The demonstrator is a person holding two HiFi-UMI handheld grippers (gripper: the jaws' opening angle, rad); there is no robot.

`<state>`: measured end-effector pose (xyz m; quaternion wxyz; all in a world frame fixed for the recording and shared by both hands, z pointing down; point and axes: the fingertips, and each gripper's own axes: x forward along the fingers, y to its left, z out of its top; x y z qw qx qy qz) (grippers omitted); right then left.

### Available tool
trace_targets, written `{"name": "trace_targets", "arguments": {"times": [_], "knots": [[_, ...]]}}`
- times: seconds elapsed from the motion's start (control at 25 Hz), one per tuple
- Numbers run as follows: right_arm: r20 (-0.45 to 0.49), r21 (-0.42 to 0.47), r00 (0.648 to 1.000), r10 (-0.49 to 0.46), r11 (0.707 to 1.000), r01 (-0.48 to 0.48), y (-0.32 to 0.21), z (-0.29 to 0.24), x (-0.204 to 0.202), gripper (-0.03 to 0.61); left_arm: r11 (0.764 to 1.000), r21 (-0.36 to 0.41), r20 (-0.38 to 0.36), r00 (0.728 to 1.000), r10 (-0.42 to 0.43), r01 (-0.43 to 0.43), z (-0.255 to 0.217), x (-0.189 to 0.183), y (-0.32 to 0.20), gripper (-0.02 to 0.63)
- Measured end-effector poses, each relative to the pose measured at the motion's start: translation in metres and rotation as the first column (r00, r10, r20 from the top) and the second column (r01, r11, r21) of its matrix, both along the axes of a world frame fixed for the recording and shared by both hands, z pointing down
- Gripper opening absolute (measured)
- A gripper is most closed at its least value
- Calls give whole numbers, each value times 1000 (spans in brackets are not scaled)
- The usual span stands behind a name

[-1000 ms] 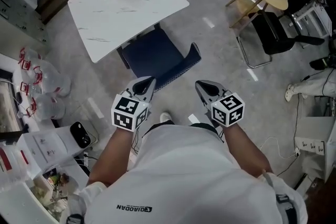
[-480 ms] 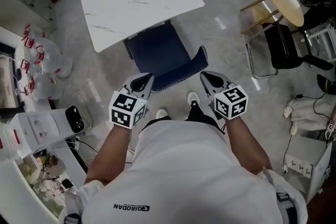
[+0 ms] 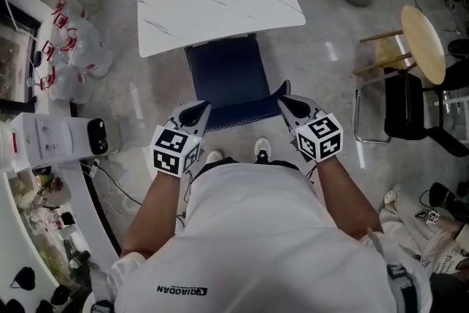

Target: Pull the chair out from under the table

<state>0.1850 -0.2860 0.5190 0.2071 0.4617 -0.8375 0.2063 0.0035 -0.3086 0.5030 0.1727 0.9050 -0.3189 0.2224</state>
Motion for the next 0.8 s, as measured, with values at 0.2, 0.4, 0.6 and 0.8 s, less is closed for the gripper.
{"name": "trace_targets", "arguments": {"times": [0.2,0.4,0.6,0.8], "knots": [[-23,-19,994,-110,994,110,-7,16,8,32,998,-8,29,997,-65,65,9,13,7,8],[-4,-41,986,-165,985,165,-13,25,6,32,993,-15,59,992,-113,114,12,7,11,8],[1,-39,980,-199,979,199,-15,29,0,34,994,-9,107,988,-111,113,17,1,17,8],[-6,-32,981,-195,980,195,-19,25,-2,34,997,29,165,984,-70,66,15,-3,18,8]]}}
